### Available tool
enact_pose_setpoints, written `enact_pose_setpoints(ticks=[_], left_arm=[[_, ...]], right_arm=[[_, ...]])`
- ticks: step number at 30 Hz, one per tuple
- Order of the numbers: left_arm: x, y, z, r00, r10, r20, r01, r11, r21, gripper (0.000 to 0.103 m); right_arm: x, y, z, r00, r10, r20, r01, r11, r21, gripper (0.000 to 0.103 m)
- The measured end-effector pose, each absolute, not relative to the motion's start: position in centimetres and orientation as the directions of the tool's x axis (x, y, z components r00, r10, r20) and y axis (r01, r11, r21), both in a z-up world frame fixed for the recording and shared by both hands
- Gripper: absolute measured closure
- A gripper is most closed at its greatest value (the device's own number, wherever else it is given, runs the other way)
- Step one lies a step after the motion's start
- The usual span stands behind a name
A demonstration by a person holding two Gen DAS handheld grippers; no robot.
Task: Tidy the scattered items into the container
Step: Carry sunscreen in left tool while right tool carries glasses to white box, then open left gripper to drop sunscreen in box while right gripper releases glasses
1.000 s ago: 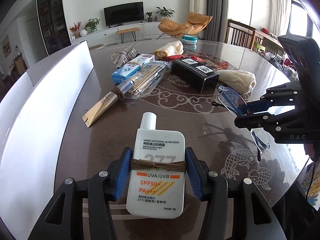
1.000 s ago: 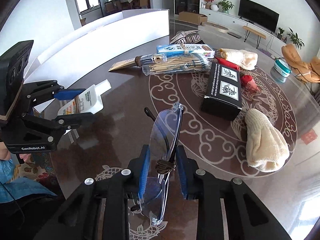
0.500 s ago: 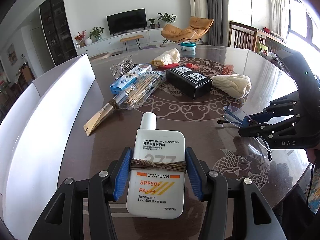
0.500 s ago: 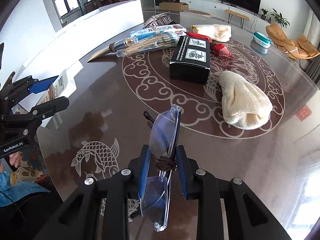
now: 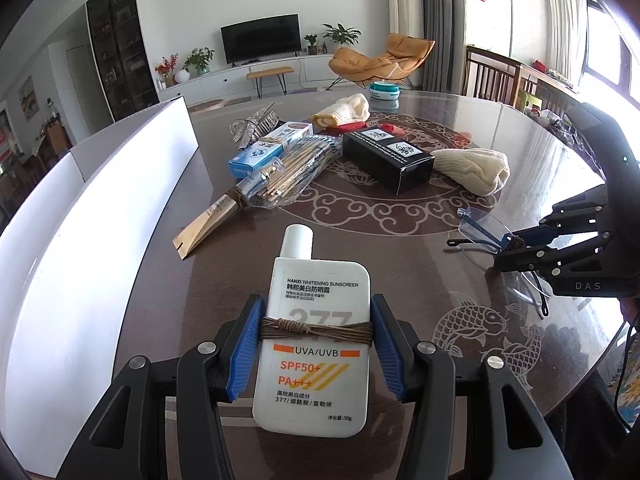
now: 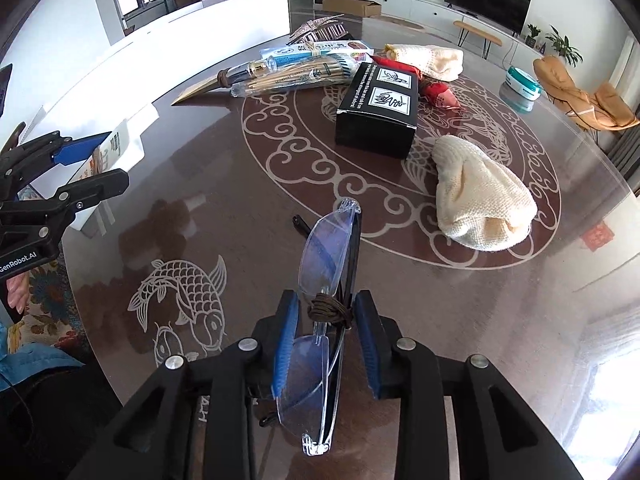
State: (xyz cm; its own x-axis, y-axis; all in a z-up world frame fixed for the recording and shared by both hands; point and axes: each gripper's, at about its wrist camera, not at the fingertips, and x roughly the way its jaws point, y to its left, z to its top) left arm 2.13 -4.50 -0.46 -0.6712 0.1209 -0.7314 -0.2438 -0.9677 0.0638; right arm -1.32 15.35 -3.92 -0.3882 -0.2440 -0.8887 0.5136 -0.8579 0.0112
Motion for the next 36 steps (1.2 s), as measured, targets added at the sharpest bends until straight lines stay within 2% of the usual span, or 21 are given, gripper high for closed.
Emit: enact_pose_setpoints(ticks=[7,11,15,18,24,27,33,36], left_arm=[[2.8,-7.0,2.2,-0.697,0.161,-0.699,-0.224,-0.975,-0.001,0.050],[3.3,-11.1,5.4,-0.725,0.168,-0.668,-0.189,-0.981,-0.042,0.050],[3.6,-18.1,8.9,-0.762,0.104,-0.639,-0.093,-0.994,-0.052,0.050],[3.5,-24.6,9.8,-0.769,0.006,-0.639,0.021,-0.999,-0.035,0.050],[1.8,-35.3,7.6,-0.690,-0.105,-0.716,0.200,-0.979,-0.049,0.050],[1.0,-37.7,6.0,-0.652,-0.109,-0.750,0.232,-0.971,-0.061,0.050],[0.1,-38.9,4.2,-0.614,-0.130,-0.778,0.255,-0.966,-0.040,0.050],[-0.3,-38.9,3.5,-0.594,-0.133,-0.794,0.263,-0.964,-0.035,0.050]], right_arm=[[-0.4,15.3,-0.3,-0.456,-0.294,-0.840,0.506,-0.862,0.027,0.082],[-0.5,12.8,3.2,-0.470,-0.354,-0.809,0.544,-0.837,0.050,0.082],[-1.4,6.8,6.6,-0.461,-0.450,-0.765,0.625,-0.777,0.080,0.082],[-2.5,0.5,8.6,-0.423,-0.543,-0.726,0.689,-0.713,0.132,0.082],[-3.9,-14.0,10.7,-0.327,-0.688,-0.648,0.779,-0.584,0.227,0.082],[-4.2,-20.1,9.8,-0.304,-0.698,-0.649,0.798,-0.559,0.227,0.081],[-3.7,-26.5,4.7,-0.290,-0.598,-0.747,0.821,-0.557,0.127,0.081],[-3.0,-27.7,2.7,-0.289,-0.546,-0.786,0.834,-0.547,0.074,0.076]])
